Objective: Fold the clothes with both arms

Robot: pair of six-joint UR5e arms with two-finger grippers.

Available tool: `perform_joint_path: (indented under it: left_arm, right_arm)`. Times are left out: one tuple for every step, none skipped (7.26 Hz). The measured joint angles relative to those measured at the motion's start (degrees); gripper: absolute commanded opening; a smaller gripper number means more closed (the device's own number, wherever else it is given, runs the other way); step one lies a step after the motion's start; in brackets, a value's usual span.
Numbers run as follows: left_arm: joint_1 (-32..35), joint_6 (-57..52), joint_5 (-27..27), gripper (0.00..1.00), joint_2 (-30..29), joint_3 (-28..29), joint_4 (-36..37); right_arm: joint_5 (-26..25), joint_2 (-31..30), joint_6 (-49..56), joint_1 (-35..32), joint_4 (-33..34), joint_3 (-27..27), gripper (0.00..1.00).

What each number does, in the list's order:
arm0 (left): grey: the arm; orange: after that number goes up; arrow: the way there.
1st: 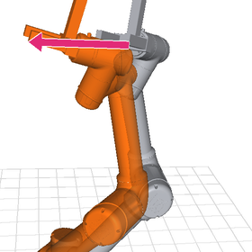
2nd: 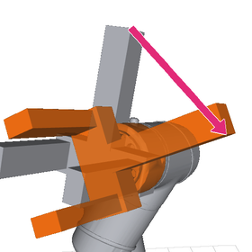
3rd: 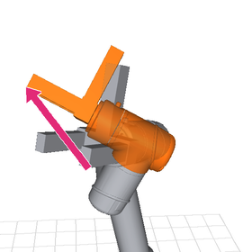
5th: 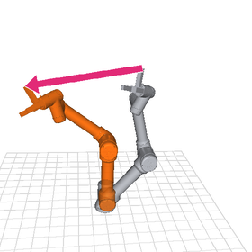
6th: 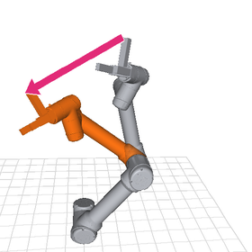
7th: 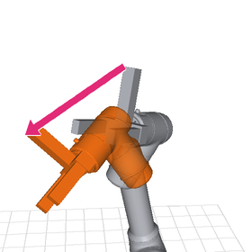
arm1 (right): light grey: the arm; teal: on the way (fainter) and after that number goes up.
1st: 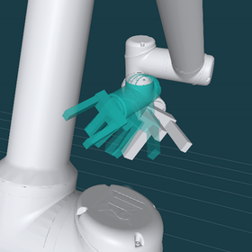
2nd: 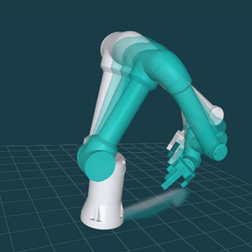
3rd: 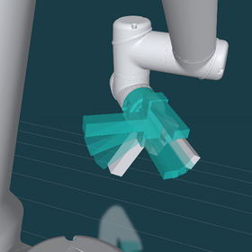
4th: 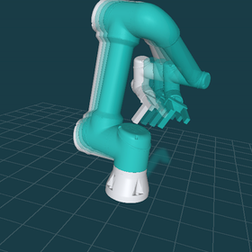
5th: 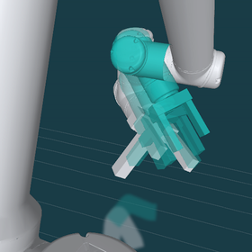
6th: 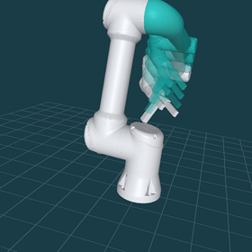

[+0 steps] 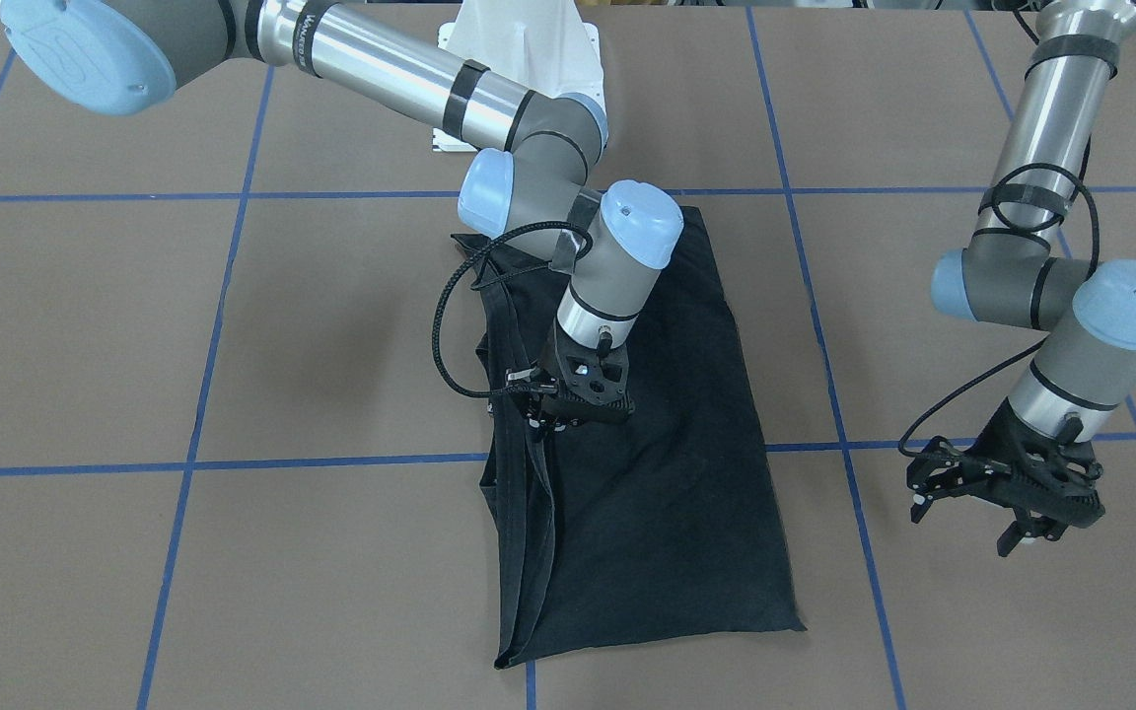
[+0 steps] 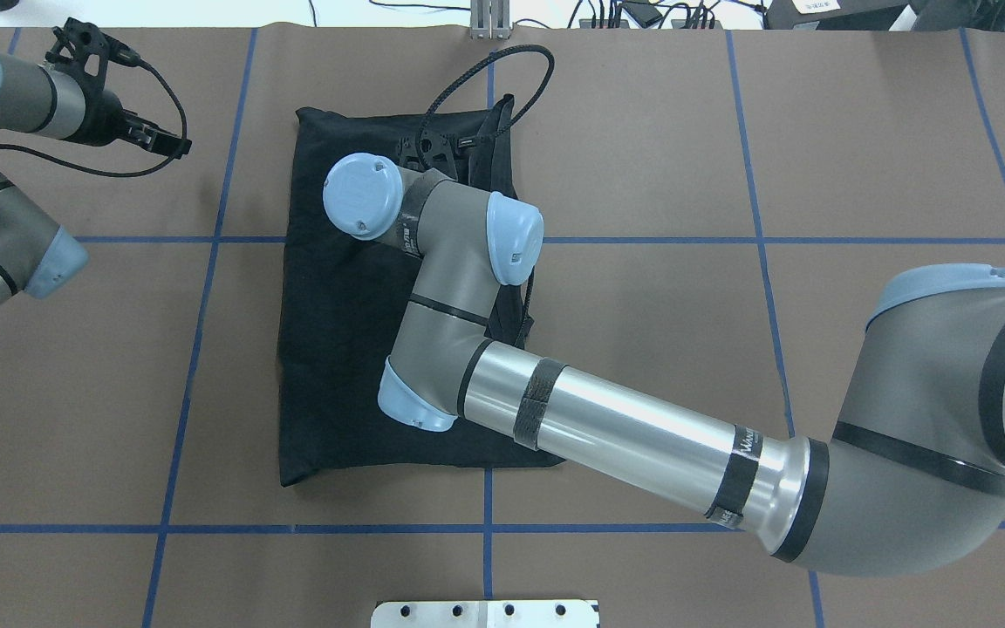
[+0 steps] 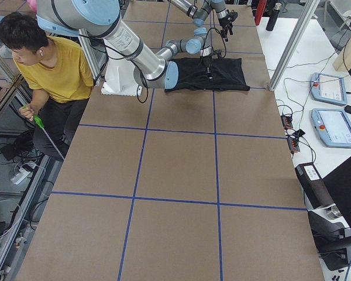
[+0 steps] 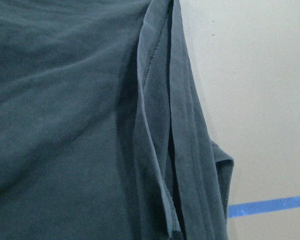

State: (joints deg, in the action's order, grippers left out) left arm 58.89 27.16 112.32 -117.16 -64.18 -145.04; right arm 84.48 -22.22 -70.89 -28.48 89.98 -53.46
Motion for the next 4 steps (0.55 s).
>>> perform_joint_path:
  left_arm:
    - [0.0,0.0,0.0,1.00,0.0,0.0,0.0]
    - [0.0,0.0,0.0,1.00,0.0,-0.1,-0.1]
    - [0.0,0.0,0.0,1.00,0.0,-0.1,-0.1]
    - [0.0,0.0,0.0,1.00,0.0,-0.1,-0.1]
  right_arm:
    - [0.1,0.0,0.9,-0.1,0.8,-0.6,0.06]
    - [0.1,-0.2,1.3,-0.3,1.6,-1.5,0.06]
    - [0.2,-0.7,1.7,-0.5,1.9,-2.4,0.06]
    - [0.2,-1.4,2.2,-0.6,2.1,-3.3,0.06]
